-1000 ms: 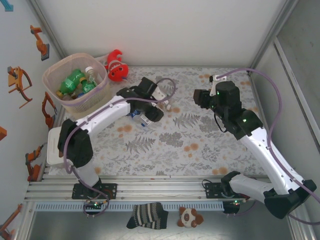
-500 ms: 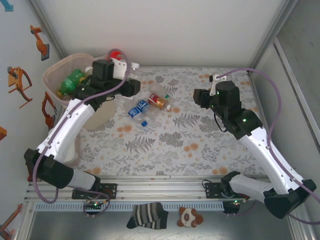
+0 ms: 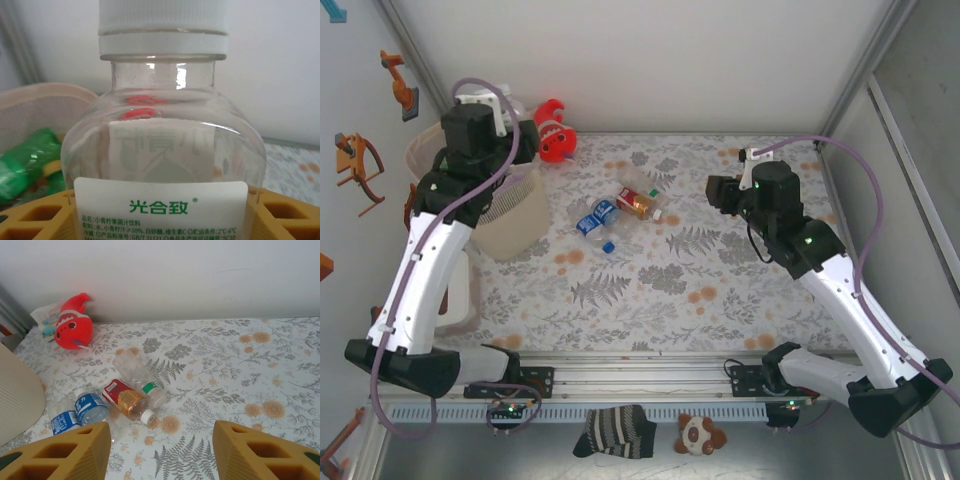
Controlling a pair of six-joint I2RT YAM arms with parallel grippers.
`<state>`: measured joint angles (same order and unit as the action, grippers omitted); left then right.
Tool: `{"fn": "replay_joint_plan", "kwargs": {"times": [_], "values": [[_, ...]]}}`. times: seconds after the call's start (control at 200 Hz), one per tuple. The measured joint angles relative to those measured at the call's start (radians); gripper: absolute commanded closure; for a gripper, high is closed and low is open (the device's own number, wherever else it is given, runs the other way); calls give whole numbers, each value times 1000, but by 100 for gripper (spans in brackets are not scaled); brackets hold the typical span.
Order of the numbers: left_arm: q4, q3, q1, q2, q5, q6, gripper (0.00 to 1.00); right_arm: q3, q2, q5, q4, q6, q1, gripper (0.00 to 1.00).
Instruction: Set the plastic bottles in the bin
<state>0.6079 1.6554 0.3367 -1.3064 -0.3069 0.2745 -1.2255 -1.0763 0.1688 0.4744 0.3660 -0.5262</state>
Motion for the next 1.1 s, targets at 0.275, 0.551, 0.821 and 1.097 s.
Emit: {"fn": "replay_joint_plan", "kwargs": {"times": [0.275,0.551,0.821,1.097], "values": [[104,99,-156,-20,-122,93,66,9,-5,-23,-22,1,0,45],[189,87,-276,-70,-81,197,58,18,-5,-26,-23,2,0,45],[239,31,-398,-121,14,308,58,24,-5,-26,-23,3,0,45],[256,18,-444,-192,59,405,52,29,-4,-21,-22,2,0,45]]}}
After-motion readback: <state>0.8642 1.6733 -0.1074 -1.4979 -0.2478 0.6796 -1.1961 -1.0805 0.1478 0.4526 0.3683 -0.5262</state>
